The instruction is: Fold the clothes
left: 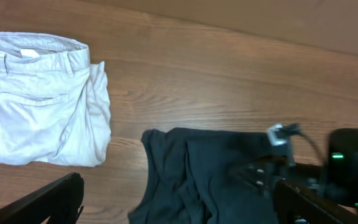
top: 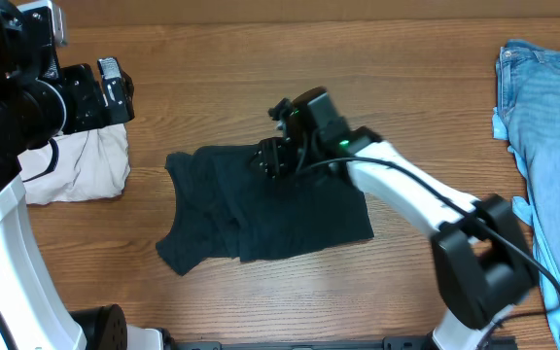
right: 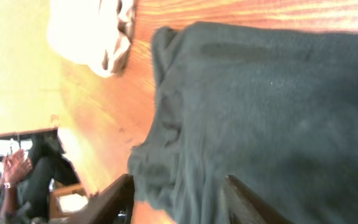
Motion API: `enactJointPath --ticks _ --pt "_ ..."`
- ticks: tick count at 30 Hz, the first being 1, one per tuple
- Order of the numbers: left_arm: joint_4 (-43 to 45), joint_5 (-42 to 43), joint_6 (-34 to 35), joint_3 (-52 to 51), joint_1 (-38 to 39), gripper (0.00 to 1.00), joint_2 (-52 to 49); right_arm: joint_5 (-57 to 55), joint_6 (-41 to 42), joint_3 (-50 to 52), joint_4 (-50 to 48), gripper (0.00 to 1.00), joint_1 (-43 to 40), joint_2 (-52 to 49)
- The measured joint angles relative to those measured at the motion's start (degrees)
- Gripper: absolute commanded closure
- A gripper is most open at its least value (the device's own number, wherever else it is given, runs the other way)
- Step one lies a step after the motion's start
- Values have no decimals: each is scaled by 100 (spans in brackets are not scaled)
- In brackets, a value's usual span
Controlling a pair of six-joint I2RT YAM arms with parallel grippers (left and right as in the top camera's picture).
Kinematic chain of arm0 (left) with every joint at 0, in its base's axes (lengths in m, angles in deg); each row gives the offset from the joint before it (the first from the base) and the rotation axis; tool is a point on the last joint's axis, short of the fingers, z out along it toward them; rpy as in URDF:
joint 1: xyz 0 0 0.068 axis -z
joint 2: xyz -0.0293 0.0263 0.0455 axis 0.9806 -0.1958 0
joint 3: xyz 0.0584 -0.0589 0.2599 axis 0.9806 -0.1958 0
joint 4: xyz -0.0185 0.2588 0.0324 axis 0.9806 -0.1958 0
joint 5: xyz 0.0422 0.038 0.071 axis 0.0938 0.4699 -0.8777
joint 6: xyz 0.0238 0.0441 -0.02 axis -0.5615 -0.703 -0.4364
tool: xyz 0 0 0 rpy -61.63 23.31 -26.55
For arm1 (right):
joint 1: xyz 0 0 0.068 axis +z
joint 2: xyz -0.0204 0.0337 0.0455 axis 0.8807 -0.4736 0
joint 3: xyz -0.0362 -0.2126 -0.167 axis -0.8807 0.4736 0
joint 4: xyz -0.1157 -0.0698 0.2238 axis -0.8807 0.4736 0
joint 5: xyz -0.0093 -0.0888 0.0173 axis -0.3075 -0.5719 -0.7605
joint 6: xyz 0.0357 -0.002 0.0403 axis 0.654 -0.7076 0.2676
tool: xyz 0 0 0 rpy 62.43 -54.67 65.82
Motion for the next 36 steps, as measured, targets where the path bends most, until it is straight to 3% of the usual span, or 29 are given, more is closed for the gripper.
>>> enactJointPath --ticks 6,8,10,13,17,20,24,29,32,36 --pt "-31 -214 -39 -181 -37 0 -79 44 -442 -81 1513 38 -839 708" --pt "-17 -341 79 -1047 -260 0 -304 -9 -553 -87 1934 36 -1193 708" --pt "345 -282 181 -2544 -584 3 -872 -55 -719 -87 2470 33 -1582 708" --pt "1423 243 98 -4297 -1021 0 -1519 -57 -968 -94 3075 32 -1910 708" --pt "2833 813 -339 -6153 -1617 0 -1622 -105 -1231 -92 3534 30 -2245 708" --pt "4319 1126 -455 -7318 -1547 0 -1530 -122 -1274 -92 3539 30 -2249 708" --pt "5823 1408 -461 -8150 -931 0 -1021 -122 -1298 -92 3539 30 -2249 708" --pt "6192 1650 -339 -8376 -22 9 -953 -125 -1314 -92 3556 30 -2249 708" --pt "6192 1991 -417 -8555 4 5 -914 -122 -1314 -92 3595 30 -2249 708" --pt "6647 2542 -470 -9020 -203 8 -721 -125 -1316 -92 3635 30 -2249 708"
